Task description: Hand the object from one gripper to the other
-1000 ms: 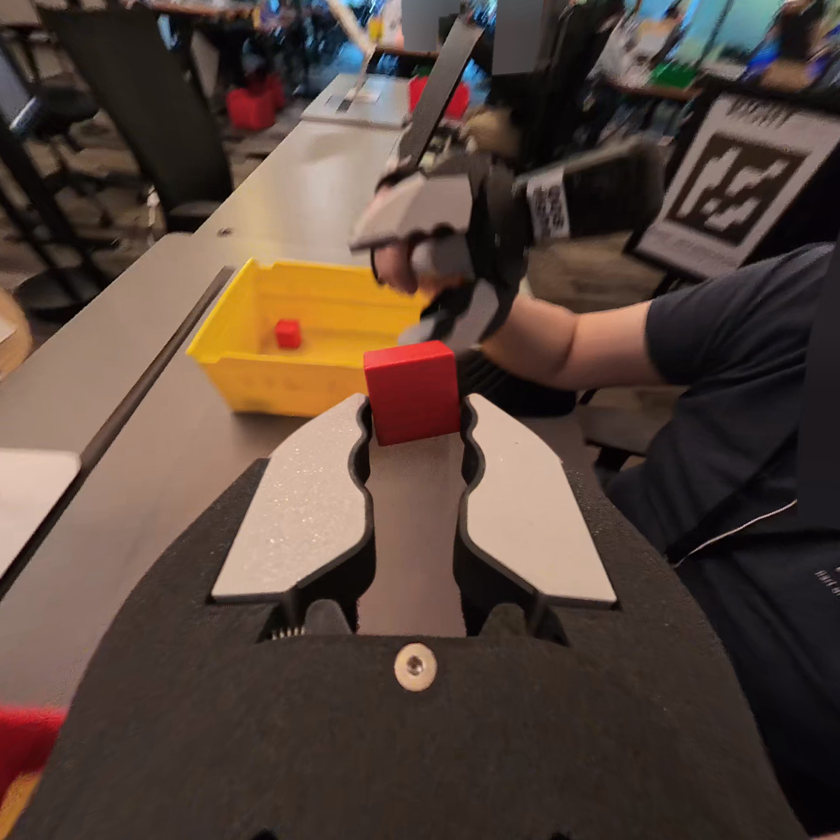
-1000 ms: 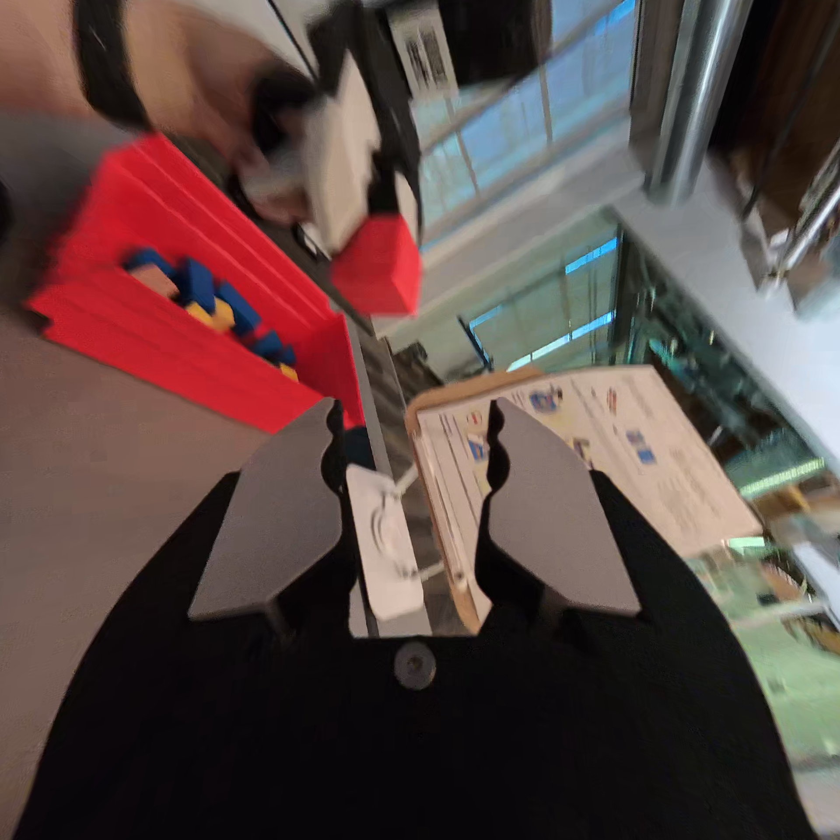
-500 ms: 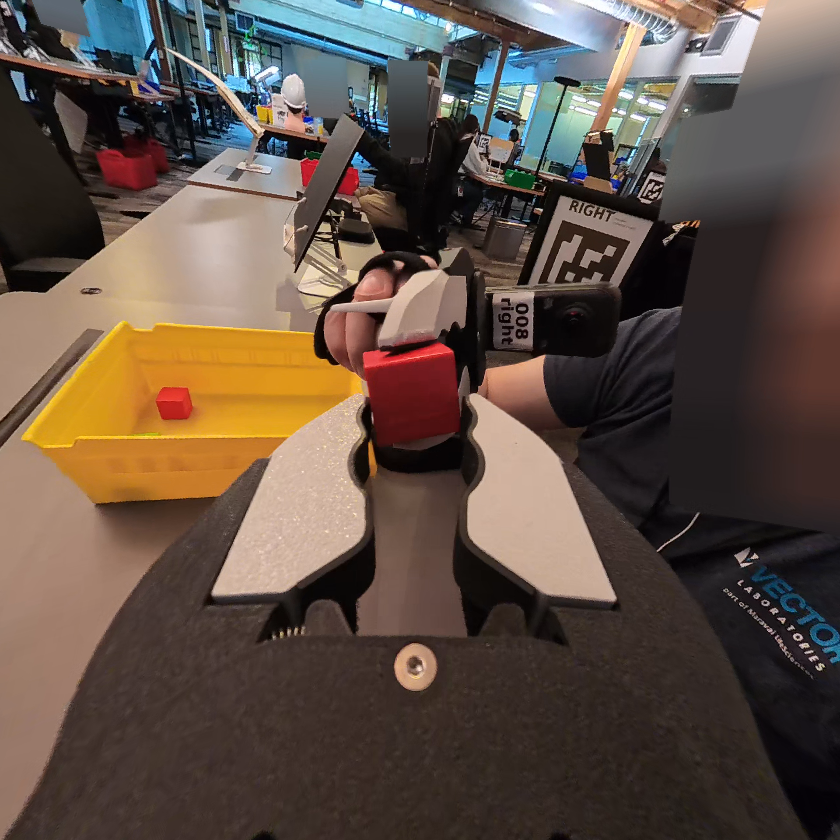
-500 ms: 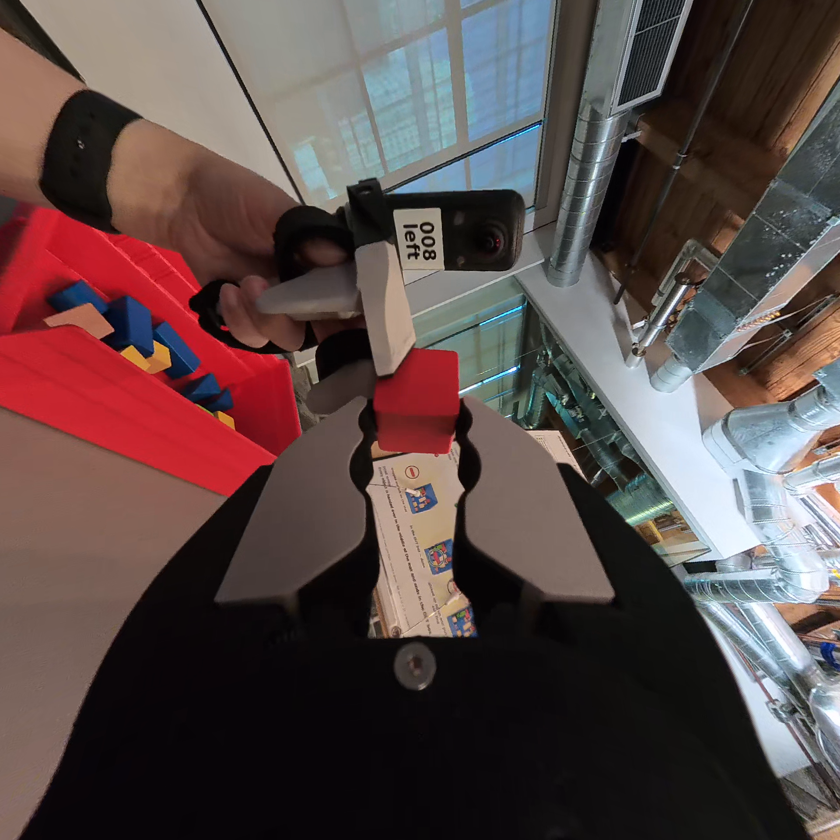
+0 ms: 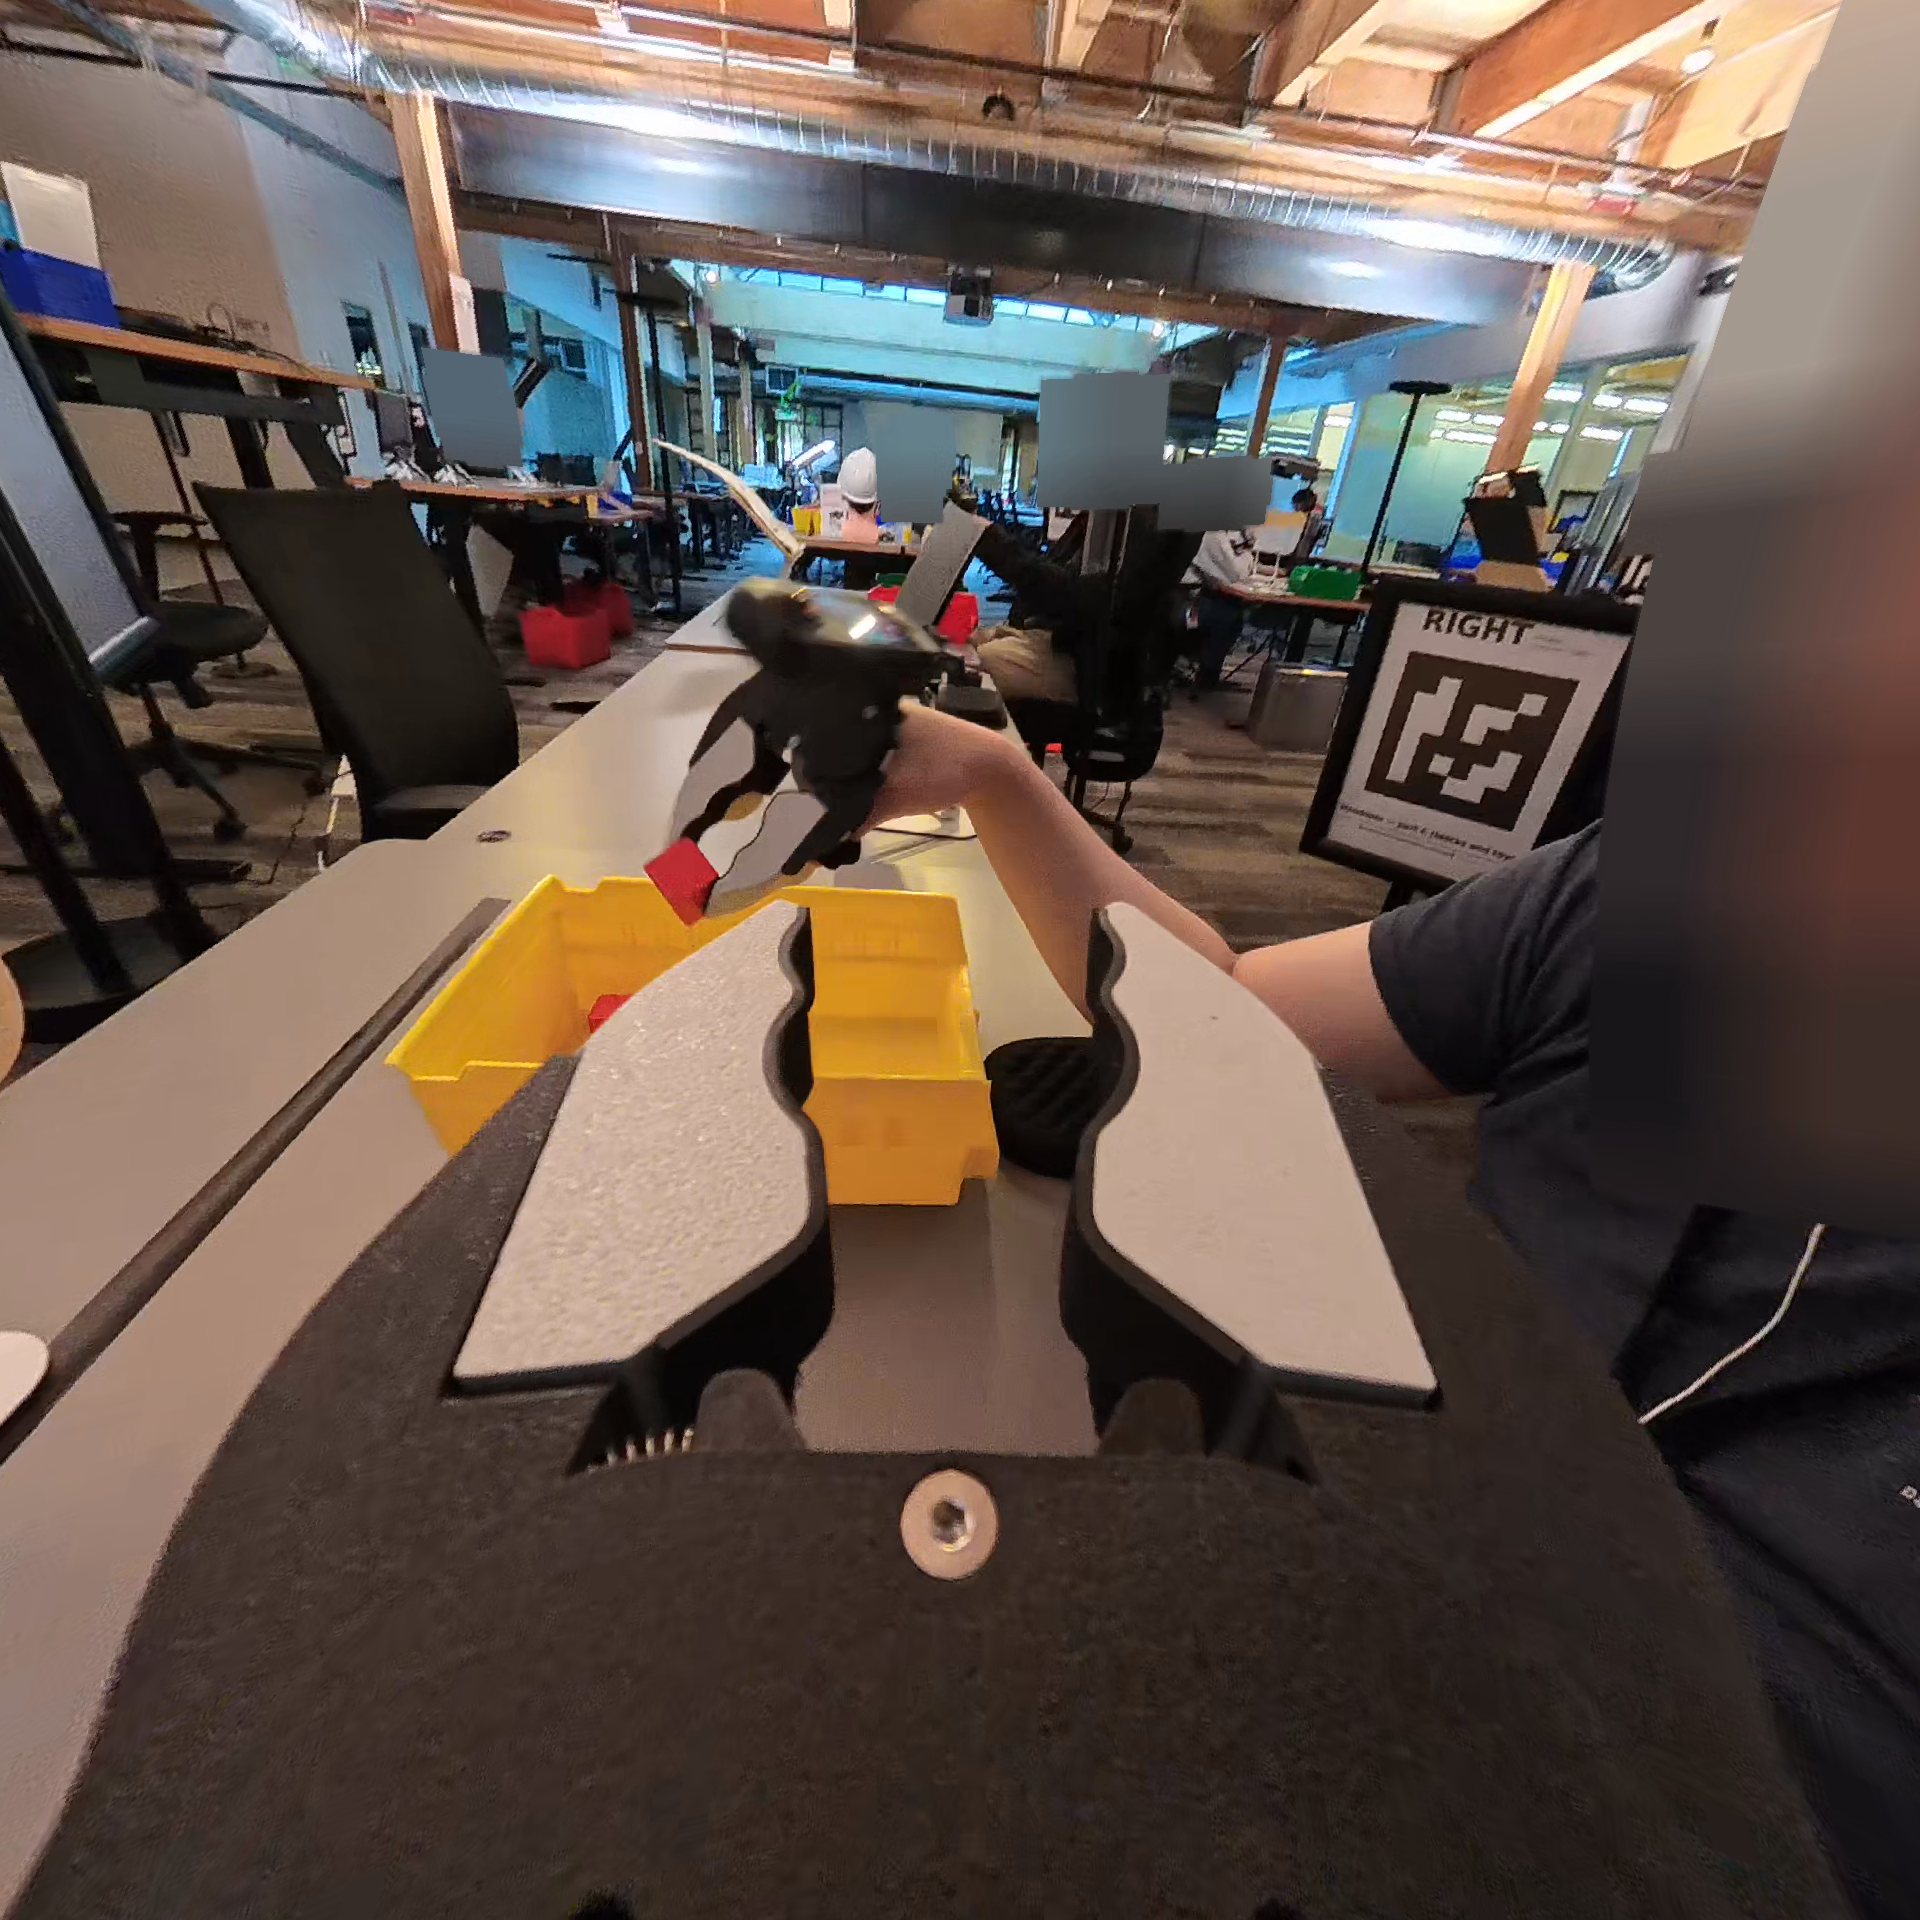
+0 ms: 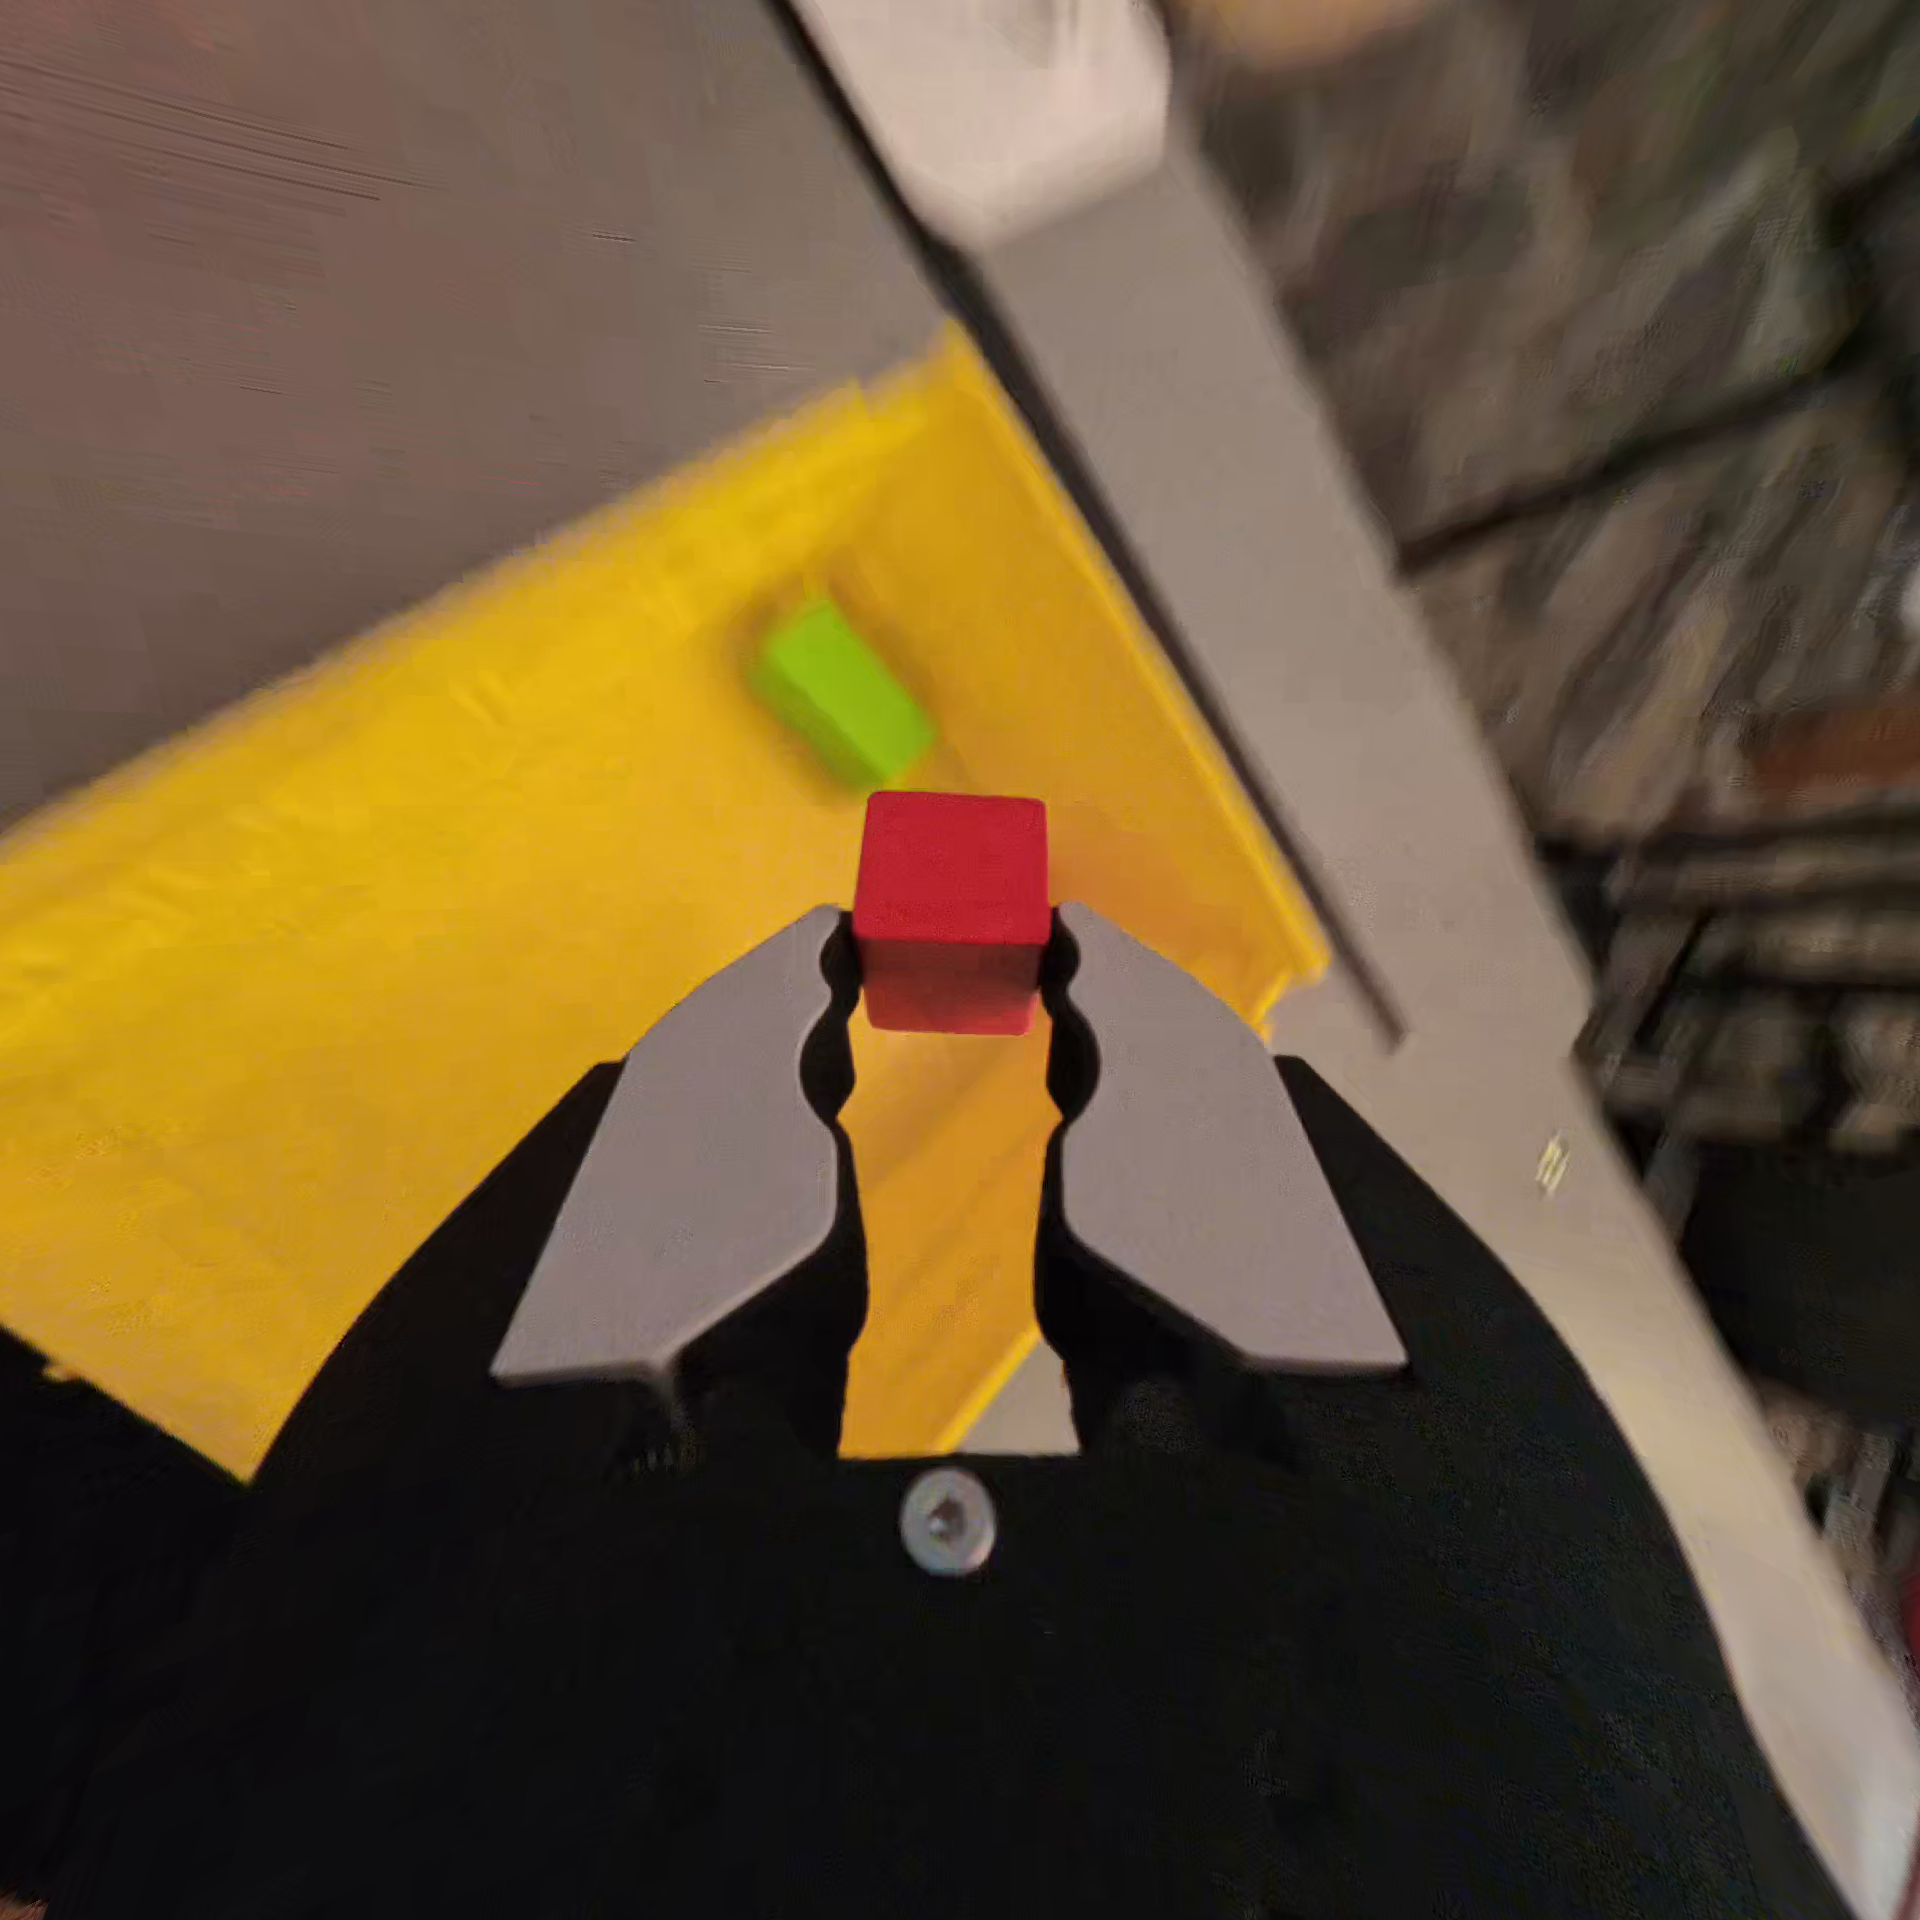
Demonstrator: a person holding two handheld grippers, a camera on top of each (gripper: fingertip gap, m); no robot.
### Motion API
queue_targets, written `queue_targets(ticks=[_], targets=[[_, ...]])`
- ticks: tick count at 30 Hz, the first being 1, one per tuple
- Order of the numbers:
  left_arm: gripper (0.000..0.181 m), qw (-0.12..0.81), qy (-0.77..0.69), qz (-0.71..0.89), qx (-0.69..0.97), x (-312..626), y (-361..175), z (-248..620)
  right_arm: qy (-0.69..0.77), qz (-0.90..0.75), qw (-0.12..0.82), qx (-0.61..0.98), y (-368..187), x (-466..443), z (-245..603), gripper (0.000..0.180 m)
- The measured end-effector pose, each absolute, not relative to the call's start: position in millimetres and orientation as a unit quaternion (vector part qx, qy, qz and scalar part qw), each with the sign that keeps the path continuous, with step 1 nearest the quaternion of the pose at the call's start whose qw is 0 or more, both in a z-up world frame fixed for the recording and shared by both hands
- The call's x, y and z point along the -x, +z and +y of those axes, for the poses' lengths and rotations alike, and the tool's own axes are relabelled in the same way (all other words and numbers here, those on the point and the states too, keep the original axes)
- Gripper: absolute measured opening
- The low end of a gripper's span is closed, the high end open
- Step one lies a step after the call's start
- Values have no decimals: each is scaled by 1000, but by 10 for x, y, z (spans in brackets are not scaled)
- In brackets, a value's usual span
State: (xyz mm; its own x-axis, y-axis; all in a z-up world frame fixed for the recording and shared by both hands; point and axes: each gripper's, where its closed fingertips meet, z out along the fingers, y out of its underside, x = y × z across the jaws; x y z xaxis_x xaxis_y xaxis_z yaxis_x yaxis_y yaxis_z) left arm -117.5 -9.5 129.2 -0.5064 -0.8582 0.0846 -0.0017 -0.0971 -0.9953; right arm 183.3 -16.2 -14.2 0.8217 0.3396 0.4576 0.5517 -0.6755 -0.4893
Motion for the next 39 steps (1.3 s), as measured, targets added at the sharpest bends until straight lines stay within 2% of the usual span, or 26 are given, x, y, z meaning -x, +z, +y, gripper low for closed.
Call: queue_targets(ticks=[3, 7, 11, 22, 33, 39], targets=[[48, 339, -638, 586, 367, 1149, 1280, -103, -145, -173, 188, 956, -734, -2249, -275, 35], [47, 346, -625, 599, 363, 1149, 1257, -131, -134, -160, 94, 973, -1198, -2389, -316, 35], [46, 341, -619, 605, 366, 1161, 1247, -148, -130, -121, 46, 983, -1403, -2445, -329, 35], [43, 325, -603, 626, 372, 1173, 1183, -210, -45, 49, 72, 995, -1475, -2426, -247, 35], [43, 322, -594, 636, 373, 1153, 1149, -250, -65, 77, 94, 991, -1476, -2497, -166, 34], [42, 319, -590, 642, 371, 1149, 1132, -282, -47, 78, 73, 993, -1482, -2440, -267, 35]])
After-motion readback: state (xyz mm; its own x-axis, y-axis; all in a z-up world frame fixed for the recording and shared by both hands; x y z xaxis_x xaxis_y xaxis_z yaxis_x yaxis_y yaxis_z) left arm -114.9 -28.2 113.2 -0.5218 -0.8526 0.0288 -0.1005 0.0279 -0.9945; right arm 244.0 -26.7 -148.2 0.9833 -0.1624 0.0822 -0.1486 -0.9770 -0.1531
